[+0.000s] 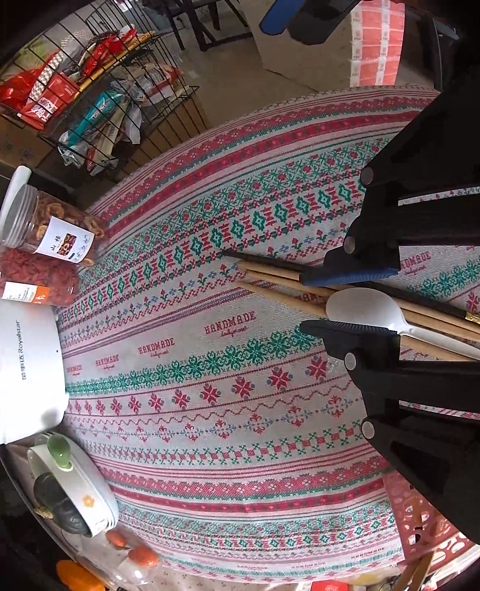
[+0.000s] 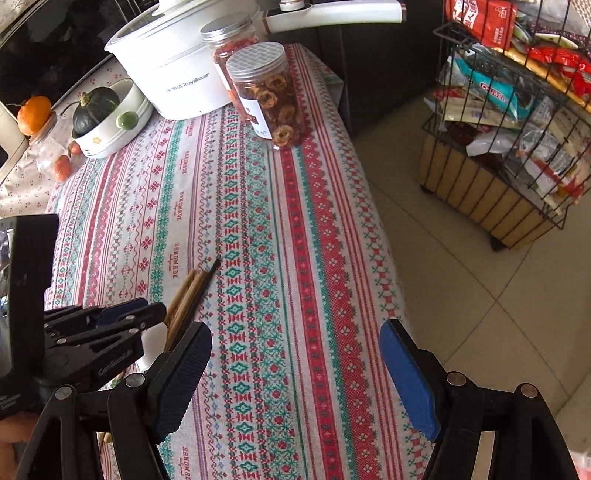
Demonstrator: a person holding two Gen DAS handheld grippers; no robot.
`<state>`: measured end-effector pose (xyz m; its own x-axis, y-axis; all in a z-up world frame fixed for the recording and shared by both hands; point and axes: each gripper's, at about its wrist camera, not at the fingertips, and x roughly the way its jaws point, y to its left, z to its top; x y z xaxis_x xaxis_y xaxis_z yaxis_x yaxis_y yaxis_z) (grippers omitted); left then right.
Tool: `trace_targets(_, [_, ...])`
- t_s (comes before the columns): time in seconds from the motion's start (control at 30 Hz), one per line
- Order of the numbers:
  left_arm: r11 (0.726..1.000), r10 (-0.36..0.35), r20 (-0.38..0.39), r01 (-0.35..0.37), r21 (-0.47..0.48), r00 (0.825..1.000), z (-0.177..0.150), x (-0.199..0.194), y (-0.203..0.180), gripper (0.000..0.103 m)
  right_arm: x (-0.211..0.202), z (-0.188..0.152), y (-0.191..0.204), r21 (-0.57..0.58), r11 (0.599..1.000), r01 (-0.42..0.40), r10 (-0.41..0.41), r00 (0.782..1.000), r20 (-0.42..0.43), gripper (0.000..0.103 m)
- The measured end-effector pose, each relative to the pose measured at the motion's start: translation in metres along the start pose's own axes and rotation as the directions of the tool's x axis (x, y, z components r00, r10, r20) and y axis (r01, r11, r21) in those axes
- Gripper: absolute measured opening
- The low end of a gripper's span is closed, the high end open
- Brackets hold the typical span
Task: Organize utensils
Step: 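Move the left gripper to the pile and grasp a wooden chopstick, then lift the wooden chopstick with the left gripper while the right gripper grasps a dark chopstick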
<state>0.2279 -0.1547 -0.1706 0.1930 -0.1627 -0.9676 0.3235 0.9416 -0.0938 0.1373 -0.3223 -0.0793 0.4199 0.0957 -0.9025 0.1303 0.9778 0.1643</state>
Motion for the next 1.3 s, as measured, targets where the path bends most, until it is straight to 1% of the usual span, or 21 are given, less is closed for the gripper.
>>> trace_targets(0.1, [1.0,0.011,-0.022,-0.012,-0.02,1.0,0.007,0.013,0.002,0.015,0.002,0.0,0.0,-0.004,1.0,0.004,-0.005,1.0,-0.007,0.08])
trace_targets(0.23, [1.0,0.021,-0.046,-0.021,-0.006,0.999,0.011,0.026,-0.001,0.015,0.005,0.001,-0.001,0.001,1.0,0.003,-0.003,1.0,-0.015,0.08])
trace_targets(0.33, [0.999,0.045,-0.038,-0.044,0.012,0.998,0.013,0.03,-0.005,0.015,0.009,0.001,0.0,0.0,1.0,0.006,-0.006,1.0,-0.022,0.08])
trace_targets(0.37, [0.998,0.054,-0.037,-0.054,0.022,0.998,0.013,0.031,-0.007,0.013,0.01,0.001,0.001,-0.001,1.0,0.007,-0.007,1.0,-0.025,0.08])
trace_targets(0.4, [0.997,0.07,-0.034,-0.068,0.034,0.997,0.013,0.031,-0.009,0.008,0.012,0.0,0.001,-0.002,1.0,0.008,-0.008,1.0,-0.029,0.08])
trace_targets(0.47, [0.996,0.076,-0.025,-0.075,0.049,0.997,0.01,0.03,-0.012,0.008,0.015,-0.001,0.004,-0.007,1.0,0.011,-0.011,0.999,-0.037,0.08])
trace_targets(0.53, [0.997,0.057,0.006,-0.057,0.05,0.998,0.005,0.023,-0.013,0.008,0.018,0.0,0.007,-0.009,1.0,0.013,-0.014,0.999,-0.041,0.08])
trace_targets(0.63, [0.999,0.014,0.065,-0.018,0.051,0.998,-0.01,-0.003,-0.008,0.007,0.023,0.001,0.015,-0.022,1.0,0.017,-0.018,0.999,-0.049,0.08])
trace_targets(0.73, [0.996,-0.03,0.135,0.019,0.082,0.99,-0.029,-0.038,-0.002,0.006,0.031,0.003,0.025,-0.03,0.999,0.011,-0.013,0.998,-0.065,0.08])
trace_targets(0.83, [0.992,-0.086,0.207,0.064,0.112,0.975,-0.052,-0.077,0.008,0.005,0.039,0.004,0.038,-0.042,0.999,0.002,-0.005,0.997,-0.08,0.08])
trace_targets(1.0, [0.982,-0.148,0.316,0.101,0.16,0.937,-0.093,-0.135,0.025,0.005,0.054,0.0,0.058,-0.079,0.997,0.008,-0.016,0.995,-0.101,0.08])
trace_targets(1.13, [0.972,-0.204,0.375,0.14,0.19,0.904,-0.111,-0.164,0.039,0.005,0.071,-0.004,0.068,-0.081,0.997,0.016,-0.026,0.991,-0.132,0.08])
trace_targets(1.2, [0.97,-0.215,0.412,0.143,0.198,0.886,-0.115,-0.177,0.045,0.005,0.081,-0.004,0.071,-0.074,0.997,0.013,-0.023,0.989,-0.146,0.079])
trace_targets(1.23, [0.97,-0.215,0.435,0.138,0.201,0.874,-0.117,-0.183,0.048,0.005,0.085,-0.004,0.072,-0.067,0.998,0.007,-0.017,0.988,-0.151,0.078])
trace_targets(1.27, [0.971,-0.211,0.454,0.13,0.202,0.866,-0.12,-0.188,0.05,0.005,0.089,-0.003,0.073,-0.059,0.998,0.002,-0.011,0.988,-0.154,0.073])
trace_targets(1.3, [0.972,-0.208,0.464,0.127,0.199,0.861,-0.122,-0.19,0.053,0.005,0.094,-0.002,0.074,-0.047,0.999,-0.002,-0.005,0.987,-0.159,0.066])
